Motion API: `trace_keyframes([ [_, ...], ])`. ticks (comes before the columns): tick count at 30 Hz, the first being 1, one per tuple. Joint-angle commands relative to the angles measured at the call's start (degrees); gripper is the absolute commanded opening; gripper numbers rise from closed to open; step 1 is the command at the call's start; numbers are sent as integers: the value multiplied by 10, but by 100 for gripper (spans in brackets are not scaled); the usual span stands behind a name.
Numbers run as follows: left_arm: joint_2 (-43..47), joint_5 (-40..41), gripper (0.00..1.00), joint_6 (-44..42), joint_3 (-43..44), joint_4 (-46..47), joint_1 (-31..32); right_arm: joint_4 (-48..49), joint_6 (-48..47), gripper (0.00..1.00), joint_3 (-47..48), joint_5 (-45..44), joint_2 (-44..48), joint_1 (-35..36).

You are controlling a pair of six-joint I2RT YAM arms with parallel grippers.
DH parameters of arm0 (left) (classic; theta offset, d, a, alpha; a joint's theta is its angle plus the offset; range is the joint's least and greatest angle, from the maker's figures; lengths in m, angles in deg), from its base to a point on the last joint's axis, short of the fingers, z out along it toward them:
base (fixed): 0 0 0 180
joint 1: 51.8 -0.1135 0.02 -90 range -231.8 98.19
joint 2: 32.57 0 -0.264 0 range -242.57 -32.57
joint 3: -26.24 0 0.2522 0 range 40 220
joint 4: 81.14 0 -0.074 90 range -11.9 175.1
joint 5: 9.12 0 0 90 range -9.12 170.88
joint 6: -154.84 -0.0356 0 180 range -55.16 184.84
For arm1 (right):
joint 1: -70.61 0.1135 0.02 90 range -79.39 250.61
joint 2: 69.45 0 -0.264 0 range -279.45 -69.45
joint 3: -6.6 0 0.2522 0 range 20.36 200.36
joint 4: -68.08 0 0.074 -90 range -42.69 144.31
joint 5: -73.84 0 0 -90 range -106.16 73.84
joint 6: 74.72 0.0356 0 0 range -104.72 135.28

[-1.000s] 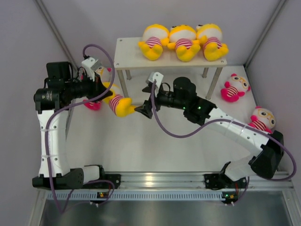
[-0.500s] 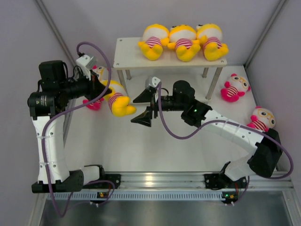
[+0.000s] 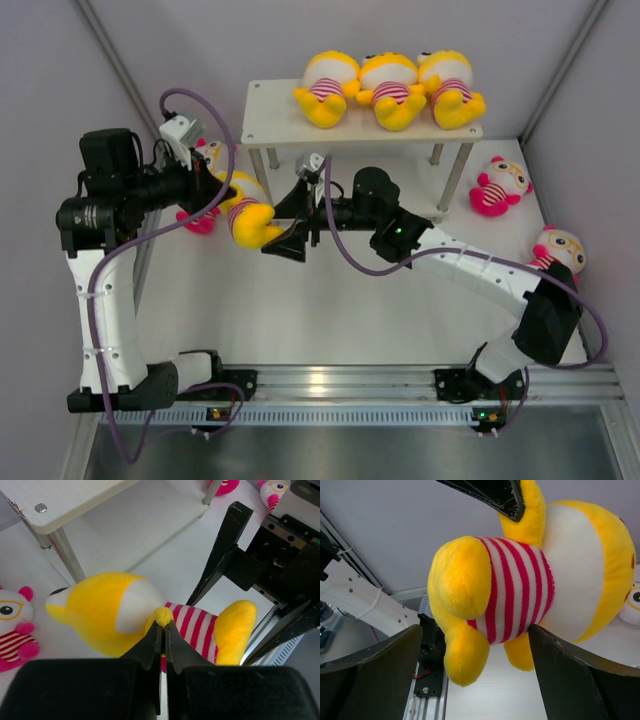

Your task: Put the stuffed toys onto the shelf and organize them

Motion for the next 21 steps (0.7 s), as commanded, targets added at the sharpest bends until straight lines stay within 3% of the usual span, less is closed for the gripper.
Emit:
trace_keyframes([
  [1,18,-14,0,5,11,12,1,47,27,87,31,-9,-1,5],
  [4,20,-12,0,9,12,12,0,15,9,62,51,-6,-8,5],
  [5,20,-10,0,9,14,11,0,4,3,46,56,-6,-10,5],
  [9,22,7,0,12,23,12,1,-71,-35,4,90,-15,-15,6],
  [10,21,27,0,12,25,11,0,-86,-62,0,99,-19,-14,5],
  [12,23,68,15,23,36,11,1,-150,-106,0,138,-29,-11,5],
  [14,24,143,26,21,56,-4,1,-238,-216,0,219,-34,-25,5],
  [17,26,223,26,12,100,-21,0,-349,-349,0,338,-65,-53,4],
  [21,25,248,27,1,127,-23,1,-365,-525,0,393,-63,-66,2],
])
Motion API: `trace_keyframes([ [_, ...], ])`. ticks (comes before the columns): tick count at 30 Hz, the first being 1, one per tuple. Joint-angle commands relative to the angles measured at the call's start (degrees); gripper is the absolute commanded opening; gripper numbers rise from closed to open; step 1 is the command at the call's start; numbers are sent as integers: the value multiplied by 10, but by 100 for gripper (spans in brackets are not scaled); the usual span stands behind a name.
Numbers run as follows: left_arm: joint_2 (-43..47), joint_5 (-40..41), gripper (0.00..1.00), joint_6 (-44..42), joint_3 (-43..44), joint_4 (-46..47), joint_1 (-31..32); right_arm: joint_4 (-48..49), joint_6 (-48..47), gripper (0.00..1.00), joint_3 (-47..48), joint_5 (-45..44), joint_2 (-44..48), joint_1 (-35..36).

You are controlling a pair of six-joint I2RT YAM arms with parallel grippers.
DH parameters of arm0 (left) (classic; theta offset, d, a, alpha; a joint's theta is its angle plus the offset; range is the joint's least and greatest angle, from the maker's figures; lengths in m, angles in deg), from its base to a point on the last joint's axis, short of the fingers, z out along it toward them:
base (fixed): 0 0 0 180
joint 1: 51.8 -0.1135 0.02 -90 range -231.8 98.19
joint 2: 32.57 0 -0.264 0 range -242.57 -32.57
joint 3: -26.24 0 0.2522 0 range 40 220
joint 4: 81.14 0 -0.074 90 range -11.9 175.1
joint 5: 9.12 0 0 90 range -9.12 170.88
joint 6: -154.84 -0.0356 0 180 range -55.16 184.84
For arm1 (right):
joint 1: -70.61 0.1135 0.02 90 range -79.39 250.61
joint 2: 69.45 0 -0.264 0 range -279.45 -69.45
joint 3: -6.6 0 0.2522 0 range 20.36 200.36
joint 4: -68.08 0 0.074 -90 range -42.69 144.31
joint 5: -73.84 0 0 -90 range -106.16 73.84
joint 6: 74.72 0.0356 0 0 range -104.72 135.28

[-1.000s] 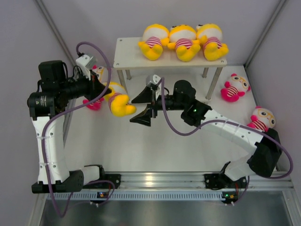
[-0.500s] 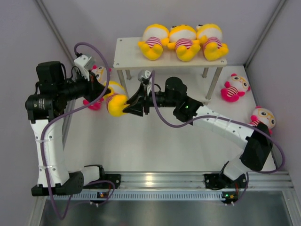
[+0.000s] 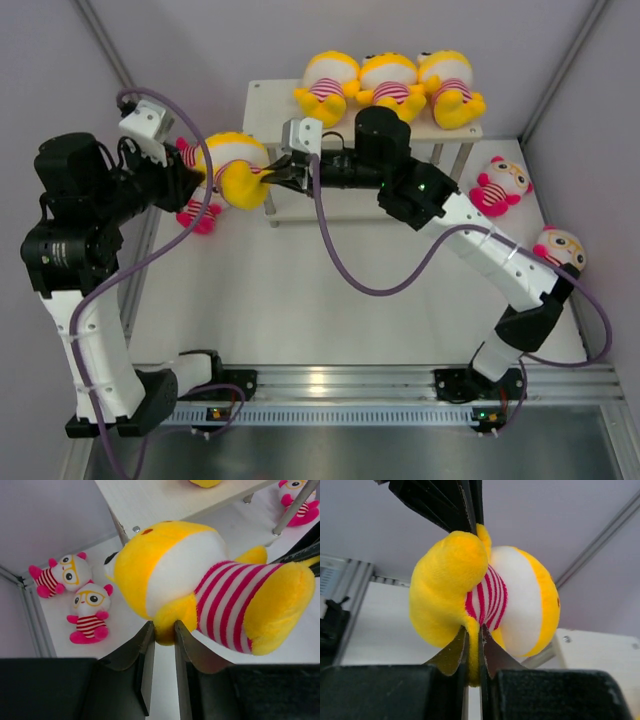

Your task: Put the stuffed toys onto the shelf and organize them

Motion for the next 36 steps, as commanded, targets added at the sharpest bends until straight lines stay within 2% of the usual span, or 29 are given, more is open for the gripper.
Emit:
trace_keyframes([
  [1,4,67,28,-14,27,-11,0,-28,-209,0,51,-20,2,-1],
  [2,0,62,36,-16,29,-4,0,-22,-226,0,70,-32,-13,-4],
  [3,-6,58,51,-20,28,3,0,-29,-251,0,91,-54,-28,-6],
  [4,-11,63,70,-21,26,11,0,-43,-263,0,115,-59,-45,-15],
  [6,-26,101,84,-3,29,31,0,-65,-295,0,171,-79,-90,-26],
  [7,-32,108,87,-2,33,34,0,-62,-303,0,184,-93,-99,-31],
  [14,-49,113,91,-3,14,74,0,-5,-321,0,196,-189,-155,-47],
  [20,-72,79,91,3,-14,96,0,-1,-321,0,195,-216,-166,-63],
  [27,-114,17,91,3,-27,105,0,13,-267,0,179,-224,-167,-94],
  [36,-149,25,90,-9,-19,107,14,42,-220,0,165,-244,-174,-99],
])
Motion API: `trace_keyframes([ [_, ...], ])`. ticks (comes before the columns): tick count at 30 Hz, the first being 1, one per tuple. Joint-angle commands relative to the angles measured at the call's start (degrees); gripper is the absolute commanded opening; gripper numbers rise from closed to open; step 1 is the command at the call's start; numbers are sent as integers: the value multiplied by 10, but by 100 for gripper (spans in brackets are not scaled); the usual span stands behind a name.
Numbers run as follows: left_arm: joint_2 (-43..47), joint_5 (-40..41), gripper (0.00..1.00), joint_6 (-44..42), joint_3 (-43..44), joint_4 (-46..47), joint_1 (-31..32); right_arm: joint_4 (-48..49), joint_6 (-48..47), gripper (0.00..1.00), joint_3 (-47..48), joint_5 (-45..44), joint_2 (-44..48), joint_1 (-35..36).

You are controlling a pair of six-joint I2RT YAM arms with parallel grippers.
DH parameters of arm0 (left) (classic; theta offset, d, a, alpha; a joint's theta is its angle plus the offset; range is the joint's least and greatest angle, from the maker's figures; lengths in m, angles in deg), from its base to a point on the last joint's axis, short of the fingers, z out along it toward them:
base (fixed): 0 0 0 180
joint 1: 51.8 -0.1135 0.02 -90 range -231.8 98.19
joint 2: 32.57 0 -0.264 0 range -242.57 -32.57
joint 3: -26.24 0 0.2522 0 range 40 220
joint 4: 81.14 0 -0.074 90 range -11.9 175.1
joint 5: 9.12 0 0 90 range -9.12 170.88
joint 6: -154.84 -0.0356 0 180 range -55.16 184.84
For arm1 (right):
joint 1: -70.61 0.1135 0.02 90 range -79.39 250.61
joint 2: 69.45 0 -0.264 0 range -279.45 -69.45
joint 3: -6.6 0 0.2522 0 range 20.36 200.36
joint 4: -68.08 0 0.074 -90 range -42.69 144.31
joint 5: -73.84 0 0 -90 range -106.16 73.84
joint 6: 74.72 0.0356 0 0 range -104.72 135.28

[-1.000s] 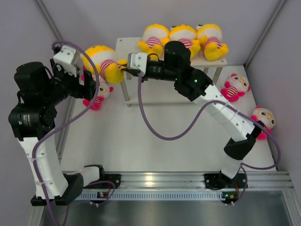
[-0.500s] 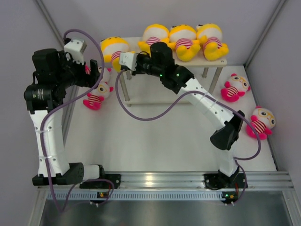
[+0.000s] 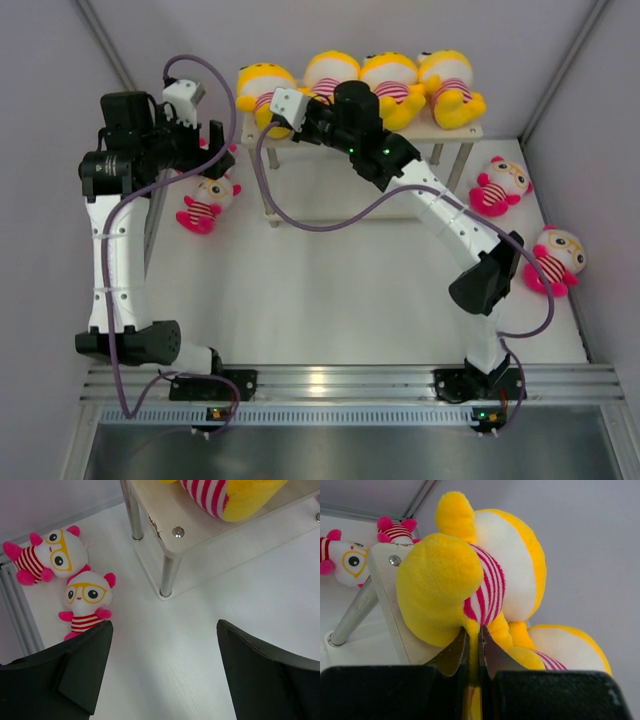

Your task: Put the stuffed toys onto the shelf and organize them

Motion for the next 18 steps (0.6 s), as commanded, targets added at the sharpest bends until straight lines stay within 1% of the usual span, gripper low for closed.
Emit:
trace_keyframes([
  [1,1,-10,90,-7,5,33,9,51,33,1,3,-16,11,-2],
  [2,-2,-10,90,-11,5,33,11,52,39,4,3,-20,12,-2],
  [3,-4,-11,90,-13,5,33,11,52,49,8,3,-21,15,-2],
  [4,-5,-14,90,-17,5,33,11,51,54,21,2,-21,20,-2],
  [5,-6,-17,91,-23,6,34,11,50,64,30,2,-21,23,-2],
  [6,-9,-19,91,-24,8,34,11,49,68,44,0,-21,28,-1],
  [9,-20,-37,91,-26,18,36,11,51,78,54,-16,-6,46,3],
  [10,-26,-40,91,-16,30,35,11,55,79,64,-21,0,58,3],
  [13,-48,-46,91,-6,55,35,11,61,91,73,-33,13,79,7],
  [15,-59,-57,92,-3,65,35,11,60,105,76,-36,25,89,7],
  [18,-67,-74,93,1,82,35,11,62,124,85,-37,38,117,7],
])
